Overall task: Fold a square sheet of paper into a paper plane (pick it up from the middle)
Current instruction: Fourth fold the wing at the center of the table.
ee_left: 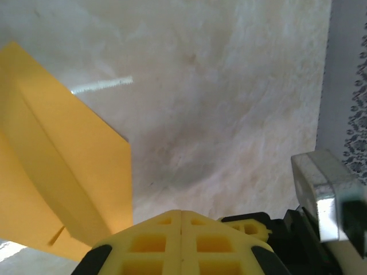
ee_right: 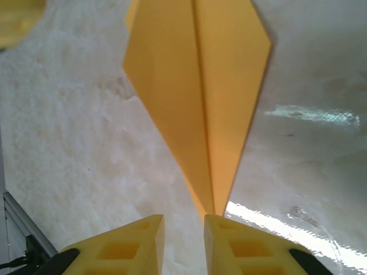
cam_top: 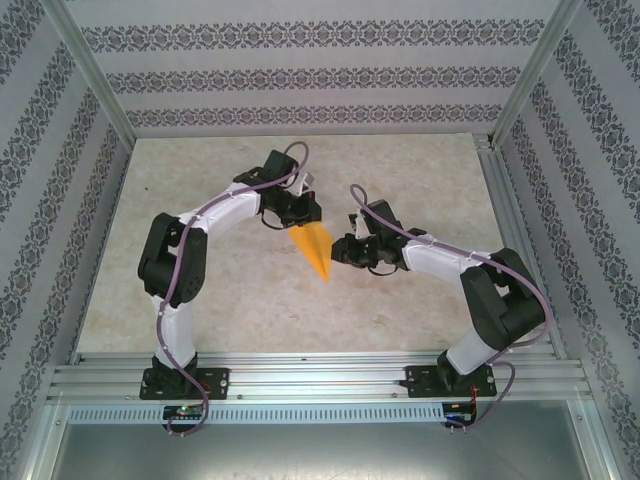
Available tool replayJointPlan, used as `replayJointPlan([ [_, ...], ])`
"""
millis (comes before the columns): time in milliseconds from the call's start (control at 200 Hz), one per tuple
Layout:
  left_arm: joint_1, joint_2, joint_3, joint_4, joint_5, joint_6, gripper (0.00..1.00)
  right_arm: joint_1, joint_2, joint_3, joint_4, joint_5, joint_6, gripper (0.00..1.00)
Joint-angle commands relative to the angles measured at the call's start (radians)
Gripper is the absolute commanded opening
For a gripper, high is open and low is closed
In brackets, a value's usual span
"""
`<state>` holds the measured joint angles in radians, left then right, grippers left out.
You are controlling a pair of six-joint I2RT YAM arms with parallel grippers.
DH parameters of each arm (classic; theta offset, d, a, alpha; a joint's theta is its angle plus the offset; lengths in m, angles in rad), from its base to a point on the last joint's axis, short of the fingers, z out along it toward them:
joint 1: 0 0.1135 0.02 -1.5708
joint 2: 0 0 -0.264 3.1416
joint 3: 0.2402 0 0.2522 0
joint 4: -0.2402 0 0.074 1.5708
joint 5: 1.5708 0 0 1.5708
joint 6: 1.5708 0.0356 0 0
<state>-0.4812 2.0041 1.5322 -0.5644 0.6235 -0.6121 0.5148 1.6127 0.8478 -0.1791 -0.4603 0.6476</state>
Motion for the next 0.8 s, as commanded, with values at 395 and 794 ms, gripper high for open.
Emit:
replayJointPlan([
  [395,-0.036,0.016,-0.137,0.002,-0.151,0.025,0.0,-0.009,0.14,0.015,0.107,-0.017,0.038,0.32],
  [794,-0.031,0.022,-0.199,0.02,-0.172,0.063,0.0,-0.003,0.191,0.029,0.139,-0.059,0.041,0.37],
])
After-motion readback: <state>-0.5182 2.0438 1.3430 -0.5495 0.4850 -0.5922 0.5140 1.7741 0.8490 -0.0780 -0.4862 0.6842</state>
